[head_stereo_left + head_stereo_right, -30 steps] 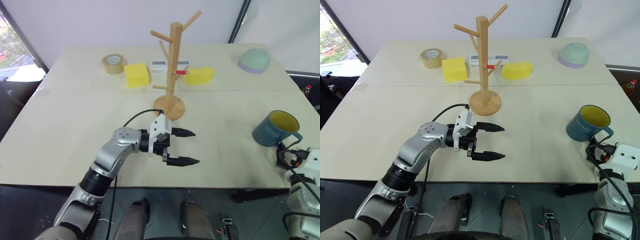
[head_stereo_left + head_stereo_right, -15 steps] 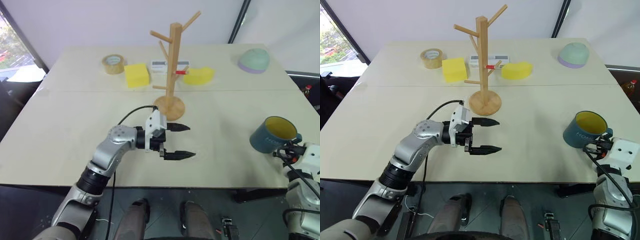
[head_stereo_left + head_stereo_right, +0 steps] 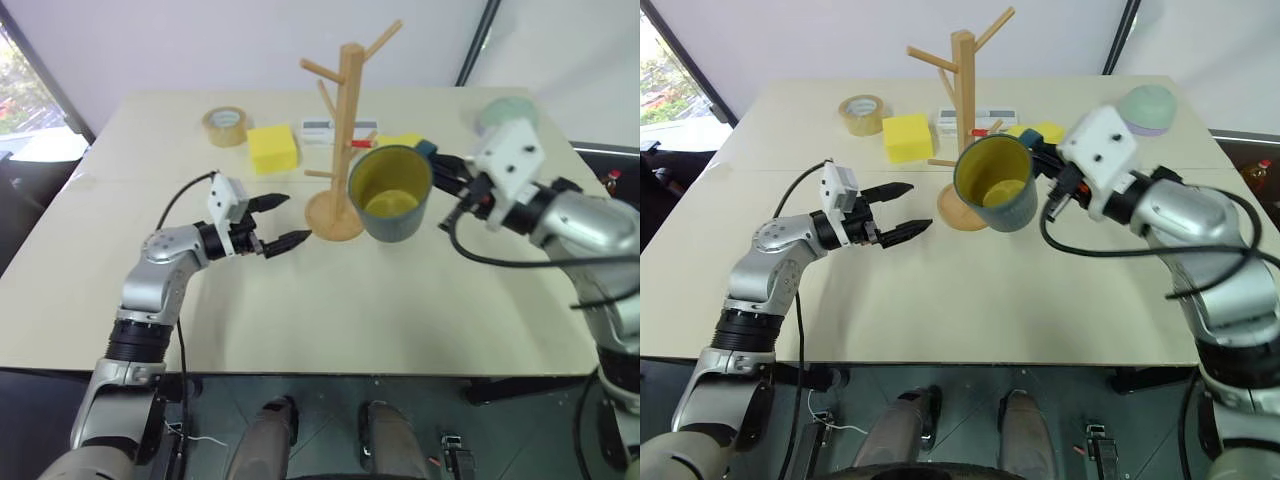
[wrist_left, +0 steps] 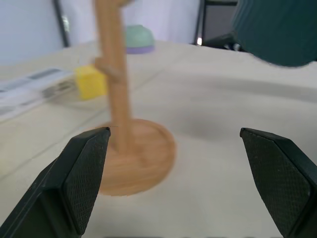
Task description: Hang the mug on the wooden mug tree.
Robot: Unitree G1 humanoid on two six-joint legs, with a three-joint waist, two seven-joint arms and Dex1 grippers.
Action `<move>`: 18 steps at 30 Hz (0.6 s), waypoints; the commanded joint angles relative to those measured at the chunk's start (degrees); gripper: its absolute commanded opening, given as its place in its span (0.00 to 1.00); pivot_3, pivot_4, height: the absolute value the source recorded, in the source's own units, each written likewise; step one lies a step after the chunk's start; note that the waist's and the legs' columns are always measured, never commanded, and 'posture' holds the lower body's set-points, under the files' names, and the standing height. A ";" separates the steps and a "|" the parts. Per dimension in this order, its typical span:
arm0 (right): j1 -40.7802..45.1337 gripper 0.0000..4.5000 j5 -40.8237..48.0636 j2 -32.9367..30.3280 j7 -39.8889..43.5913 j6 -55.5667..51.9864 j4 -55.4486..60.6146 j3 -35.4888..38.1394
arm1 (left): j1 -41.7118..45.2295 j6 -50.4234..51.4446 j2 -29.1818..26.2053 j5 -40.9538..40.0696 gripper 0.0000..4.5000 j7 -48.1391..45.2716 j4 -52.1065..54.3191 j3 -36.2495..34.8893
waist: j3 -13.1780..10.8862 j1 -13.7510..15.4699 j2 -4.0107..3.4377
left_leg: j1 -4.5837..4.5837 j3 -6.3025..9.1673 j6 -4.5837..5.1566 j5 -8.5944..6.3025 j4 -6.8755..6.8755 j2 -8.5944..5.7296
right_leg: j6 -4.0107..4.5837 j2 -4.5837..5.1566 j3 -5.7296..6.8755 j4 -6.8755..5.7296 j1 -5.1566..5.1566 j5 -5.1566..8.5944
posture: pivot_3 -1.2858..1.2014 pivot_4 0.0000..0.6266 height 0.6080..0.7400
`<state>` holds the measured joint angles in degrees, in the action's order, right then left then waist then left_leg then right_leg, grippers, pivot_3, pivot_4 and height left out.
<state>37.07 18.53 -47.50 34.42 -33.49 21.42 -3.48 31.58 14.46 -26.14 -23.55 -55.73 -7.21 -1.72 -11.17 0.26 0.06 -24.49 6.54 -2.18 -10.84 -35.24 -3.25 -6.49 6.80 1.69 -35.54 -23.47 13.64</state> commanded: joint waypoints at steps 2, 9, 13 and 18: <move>9.42 0.00 -5.49 2.47 2.67 1.08 -9.07 -4.95 | -0.96 1.22 -1.49 -3.08 1.00 1.28 5.34 -3.72 | -0.03 0.03 0.04 | -0.05 -0.07 0.04 -0.03 0.06 -0.04 | -0.25 0.00 -0.02 0.17 -0.01 -0.14 | 0.52 0.24 1.00; 13.61 0.00 -9.15 4.79 6.80 3.59 -14.86 -7.21 | -3.66 4.62 -2.56 -5.86 1.00 2.61 11.11 -5.59 | -0.04 0.05 0.04 | -0.06 -0.07 0.07 -0.06 0.17 -0.07 | -0.43 -0.04 0.00 0.17 -0.05 -0.20 | 0.52 0.24 1.00; 14.65 0.00 -10.71 6.23 8.12 4.27 -16.39 -7.73 | -4.00 5.05 -2.71 -6.06 1.00 3.46 12.07 -5.76 | -0.04 -0.59 0.04 | 0.01 -0.08 0.04 -0.04 0.10 -0.04 | -0.40 -0.09 0.00 0.08 -0.02 -0.21 | 0.52 0.24 1.00; 16.34 0.00 -12.70 8.12 8.19 5.00 -19.02 -7.88 | -4.14 5.08 -2.56 -6.02 1.00 3.91 12.56 -5.60 | -0.04 -1.16 0.04 | 0.07 -0.07 -0.01 0.00 0.02 -0.02 | -0.29 -0.11 -0.01 0.01 0.02 -0.25 | 0.52 0.24 1.00</move>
<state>51.07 6.78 -39.49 42.72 -29.63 1.97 -12.64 27.27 19.71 -28.17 -28.28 -52.12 3.15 -6.06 -11.21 -0.90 0.10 -24.41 6.46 -2.19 -10.84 -35.22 -3.28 -6.78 6.69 1.67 -35.54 -23.47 13.38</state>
